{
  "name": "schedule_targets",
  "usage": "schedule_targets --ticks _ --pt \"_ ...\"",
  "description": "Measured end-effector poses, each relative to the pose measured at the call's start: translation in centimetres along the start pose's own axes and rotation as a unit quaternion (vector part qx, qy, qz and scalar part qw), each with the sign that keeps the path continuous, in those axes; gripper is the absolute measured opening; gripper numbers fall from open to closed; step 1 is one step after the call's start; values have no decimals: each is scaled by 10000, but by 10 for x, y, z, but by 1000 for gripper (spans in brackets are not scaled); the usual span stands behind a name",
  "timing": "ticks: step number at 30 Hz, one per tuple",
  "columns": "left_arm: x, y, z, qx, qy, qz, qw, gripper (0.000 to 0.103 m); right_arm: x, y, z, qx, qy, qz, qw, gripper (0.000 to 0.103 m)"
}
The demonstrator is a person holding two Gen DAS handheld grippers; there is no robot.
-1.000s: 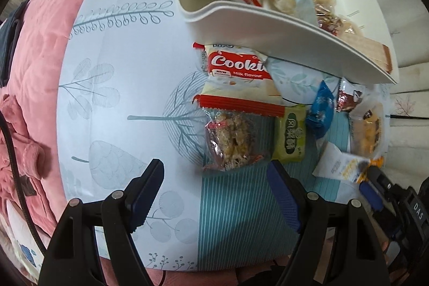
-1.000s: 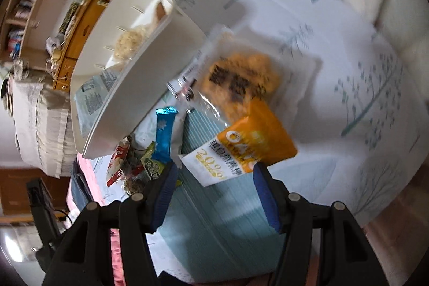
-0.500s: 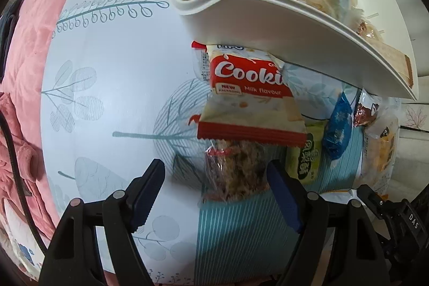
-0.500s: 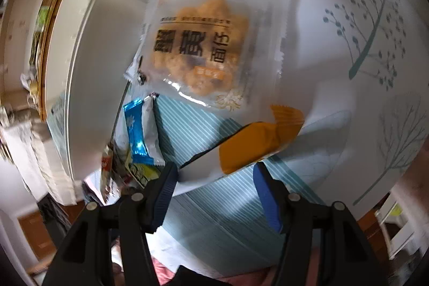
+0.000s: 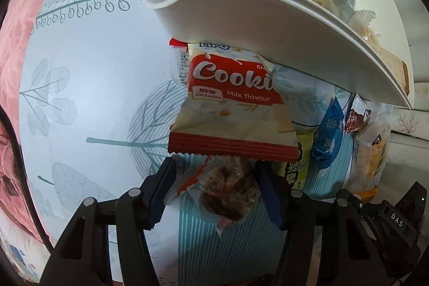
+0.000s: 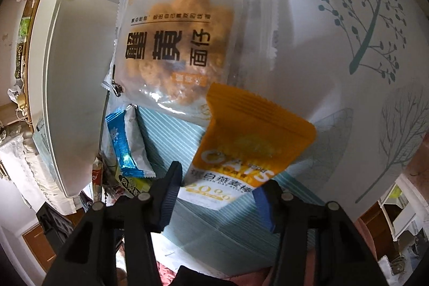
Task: Organize snacks
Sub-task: 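Grasp the clear nut bag with left tool while right tool grasps the orange OATS bag, then carry both bags over the white tray and open both tools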
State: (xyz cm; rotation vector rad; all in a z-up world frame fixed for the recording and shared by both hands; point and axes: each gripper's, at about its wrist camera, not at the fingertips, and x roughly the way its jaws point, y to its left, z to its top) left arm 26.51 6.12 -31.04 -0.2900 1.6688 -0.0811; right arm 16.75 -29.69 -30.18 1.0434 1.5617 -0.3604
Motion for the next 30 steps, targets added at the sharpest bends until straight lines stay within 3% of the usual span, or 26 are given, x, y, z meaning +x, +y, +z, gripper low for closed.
schedule_targets --ticks 2,9,18,23,30 --pt "2 -5 1 5 9 -56 10000 51 0 1 2 -20 24 -46 10000 46" --pt "6 -22 -4 21 72 -109 9999 40 3 8 4 -137 79 -76 9998 42" --pt "8 -21 -20 -109 173 -56 9998 36 -1 4 -5 -383 78 -6 9992 41" --pt "7 -23 -35 -269 489 -76 9984 32 -8 15 -10 -675 28 25 9977 41" --pt "-9 -26 -56 -319 485 -176 9982 32 -19 33 -22 -1095 -12 190 9938 41"
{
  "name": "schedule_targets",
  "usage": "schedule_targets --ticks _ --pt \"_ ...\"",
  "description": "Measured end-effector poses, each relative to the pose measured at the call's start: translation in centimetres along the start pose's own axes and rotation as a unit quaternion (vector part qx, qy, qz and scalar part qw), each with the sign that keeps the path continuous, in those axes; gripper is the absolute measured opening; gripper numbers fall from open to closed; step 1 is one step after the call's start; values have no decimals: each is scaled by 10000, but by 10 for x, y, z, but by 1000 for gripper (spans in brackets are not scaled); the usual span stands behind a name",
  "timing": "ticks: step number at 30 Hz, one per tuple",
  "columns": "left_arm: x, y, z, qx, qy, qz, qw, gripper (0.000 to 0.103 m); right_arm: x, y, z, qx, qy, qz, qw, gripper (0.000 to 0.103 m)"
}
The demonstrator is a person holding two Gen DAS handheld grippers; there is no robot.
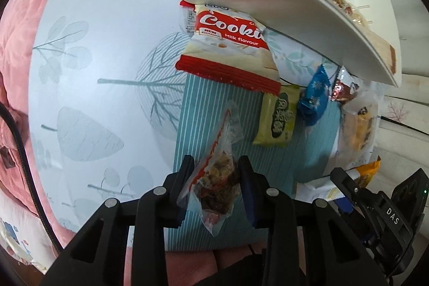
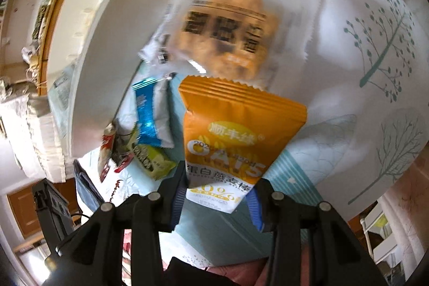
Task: Organize snacks
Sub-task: 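Carry both bags over the white tray and open both tools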
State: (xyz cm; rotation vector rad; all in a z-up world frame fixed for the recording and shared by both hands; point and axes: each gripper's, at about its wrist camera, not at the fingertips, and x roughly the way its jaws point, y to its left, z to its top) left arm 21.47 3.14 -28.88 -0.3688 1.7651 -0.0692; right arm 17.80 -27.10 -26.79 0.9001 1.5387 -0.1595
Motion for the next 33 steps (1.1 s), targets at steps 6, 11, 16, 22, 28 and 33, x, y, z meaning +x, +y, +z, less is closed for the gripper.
schedule_targets --ticks 6,11,16,22,28,33 --pt "-35 5 -17 7 -195 -75 9998 32 -17 24 -6 -431 -26 122 9990 41" --pt "-76 10 -8 56 -363 -49 9993 32 -30 54 -5 -848 -163 235 9960 41" --pt "-120 11 7 221 -639 -89 9977 32 -44 85 0 -1311 -344 355 9901 41" --pt "-157 14 33 197 -955 -57 9952 32 -59 116 13 -1749 -593 485 9816 41" --pt "-177 10 62 162 -1260 -101 9918 32 -67 138 25 -2011 -855 487 9746 41" --pt "-183 9 81 133 -1417 -68 9898 32 -69 150 39 -2092 -1058 522 9707 41"
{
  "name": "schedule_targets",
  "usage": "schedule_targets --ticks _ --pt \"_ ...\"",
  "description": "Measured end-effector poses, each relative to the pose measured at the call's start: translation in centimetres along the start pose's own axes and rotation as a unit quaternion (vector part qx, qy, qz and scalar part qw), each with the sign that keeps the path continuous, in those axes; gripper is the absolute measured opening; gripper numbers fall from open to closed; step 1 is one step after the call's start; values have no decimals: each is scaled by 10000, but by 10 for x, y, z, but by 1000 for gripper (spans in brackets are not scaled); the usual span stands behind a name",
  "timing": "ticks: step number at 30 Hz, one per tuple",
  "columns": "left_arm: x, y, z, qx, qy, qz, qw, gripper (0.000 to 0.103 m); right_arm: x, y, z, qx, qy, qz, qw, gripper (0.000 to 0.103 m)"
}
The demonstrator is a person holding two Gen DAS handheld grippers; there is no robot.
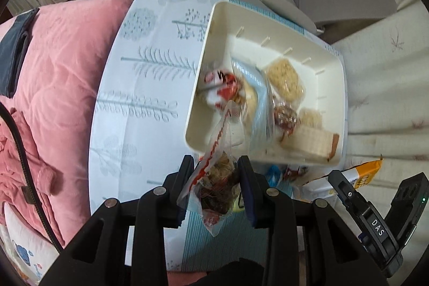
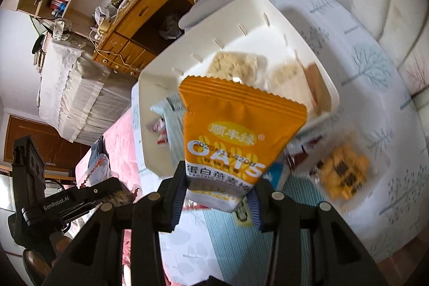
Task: Organize snacks
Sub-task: 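Carry both bags over the white tray and open both tools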
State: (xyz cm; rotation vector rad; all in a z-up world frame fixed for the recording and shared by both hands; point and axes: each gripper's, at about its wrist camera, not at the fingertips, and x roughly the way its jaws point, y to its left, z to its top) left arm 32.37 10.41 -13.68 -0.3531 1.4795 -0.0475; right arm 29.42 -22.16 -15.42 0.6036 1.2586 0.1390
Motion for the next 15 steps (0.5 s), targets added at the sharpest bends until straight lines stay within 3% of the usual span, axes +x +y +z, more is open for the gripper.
schedule_targets --ticks 13,15 --pt "23 1 23 -40 -176 -706 9973 32 23 6 26 -158 -301 -78 9994 43" --pt "24 1 23 -8 -220 -873 9959 39 25 5 27 -133 -298 -60 9994 43"
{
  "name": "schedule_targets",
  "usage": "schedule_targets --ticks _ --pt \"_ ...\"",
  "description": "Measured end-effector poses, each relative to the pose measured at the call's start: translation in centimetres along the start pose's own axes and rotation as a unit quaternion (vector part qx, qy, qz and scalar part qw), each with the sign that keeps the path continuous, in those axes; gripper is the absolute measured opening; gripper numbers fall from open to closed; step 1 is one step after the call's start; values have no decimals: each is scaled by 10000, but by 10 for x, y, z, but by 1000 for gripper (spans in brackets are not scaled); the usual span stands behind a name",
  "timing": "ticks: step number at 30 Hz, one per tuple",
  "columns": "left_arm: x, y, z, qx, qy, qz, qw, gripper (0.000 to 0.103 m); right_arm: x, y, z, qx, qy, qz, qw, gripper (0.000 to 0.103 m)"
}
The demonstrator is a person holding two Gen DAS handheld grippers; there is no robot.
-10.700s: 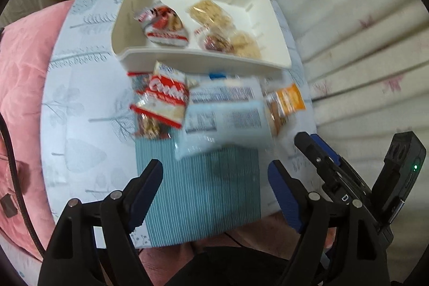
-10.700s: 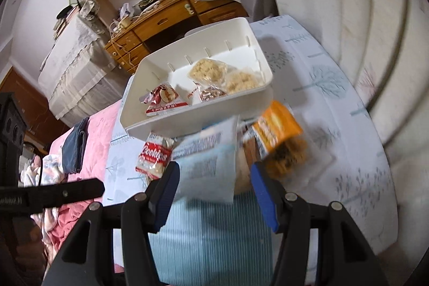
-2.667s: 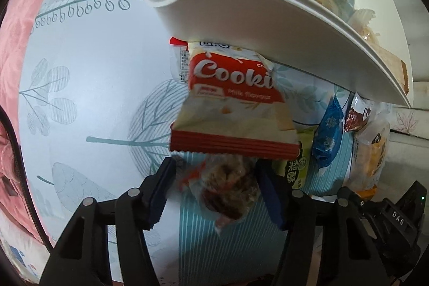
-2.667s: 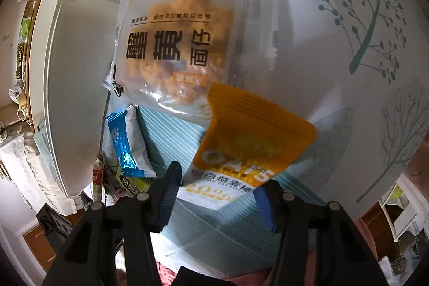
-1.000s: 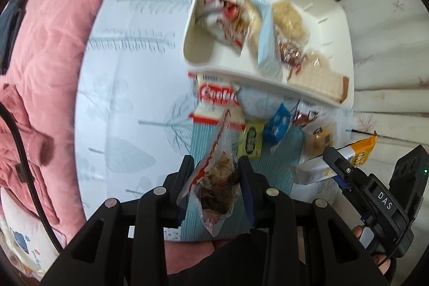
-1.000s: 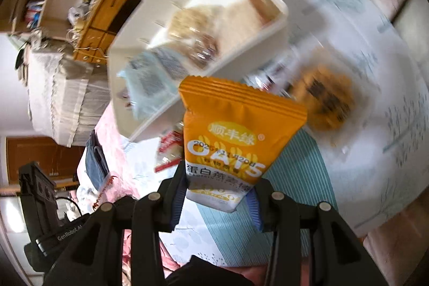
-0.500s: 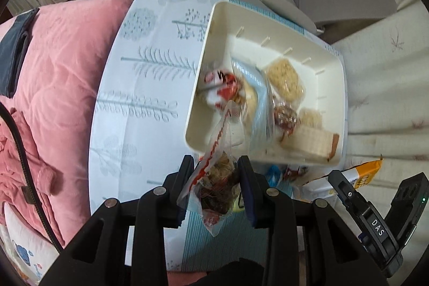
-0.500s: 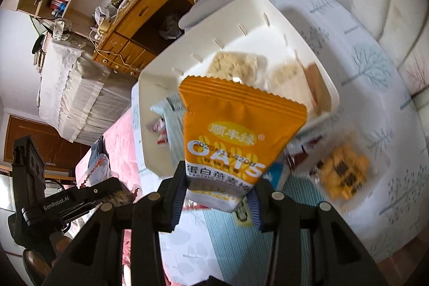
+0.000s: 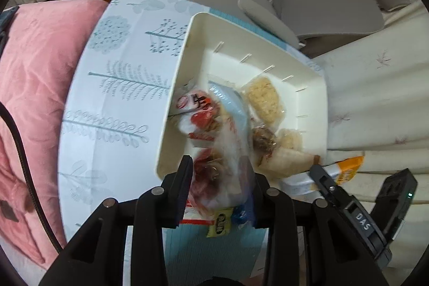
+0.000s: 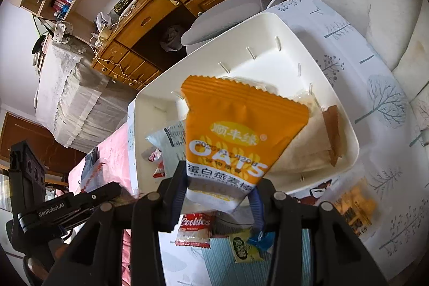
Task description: Organize snacks
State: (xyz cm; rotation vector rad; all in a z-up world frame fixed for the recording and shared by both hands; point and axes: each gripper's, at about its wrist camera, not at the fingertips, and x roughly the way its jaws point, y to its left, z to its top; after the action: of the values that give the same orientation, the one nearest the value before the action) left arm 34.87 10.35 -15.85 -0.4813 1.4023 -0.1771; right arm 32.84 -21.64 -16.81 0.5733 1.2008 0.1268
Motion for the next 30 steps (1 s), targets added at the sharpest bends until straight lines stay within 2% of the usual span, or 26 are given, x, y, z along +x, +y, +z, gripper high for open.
schedule_targets --ticks 2,4,6,13,21,25,30 --pt "0 -2 0 111 -28 -91 9999 49 2 -1 0 37 28 9 10000 49" --pt "0 -5 -2 211 -61 -95 9997 51 1 -4 -1 96 -11 -28 9999 61" --pt "2 -4 -3 248 -38 -91 9996 52 0 -6 -3 119 -50 -94 9999 65" --pt "11 1 -15 314 -74 -43 9995 55 -7 -19 -16 264 -127 -168 9994 65" --pt "19 -8 -42 653 -39 -153 9977 57 -20 -39 -36 331 -294 -171 9989 65" --pt "19 -17 -62 831 -172 -101 9963 61 -25 -48 -46 148 -341 -302 9989 65" --pt "26 -28 -81 872 -73 23 9962 61 -31 -59 -55 -201 -202 -269 9992 65"
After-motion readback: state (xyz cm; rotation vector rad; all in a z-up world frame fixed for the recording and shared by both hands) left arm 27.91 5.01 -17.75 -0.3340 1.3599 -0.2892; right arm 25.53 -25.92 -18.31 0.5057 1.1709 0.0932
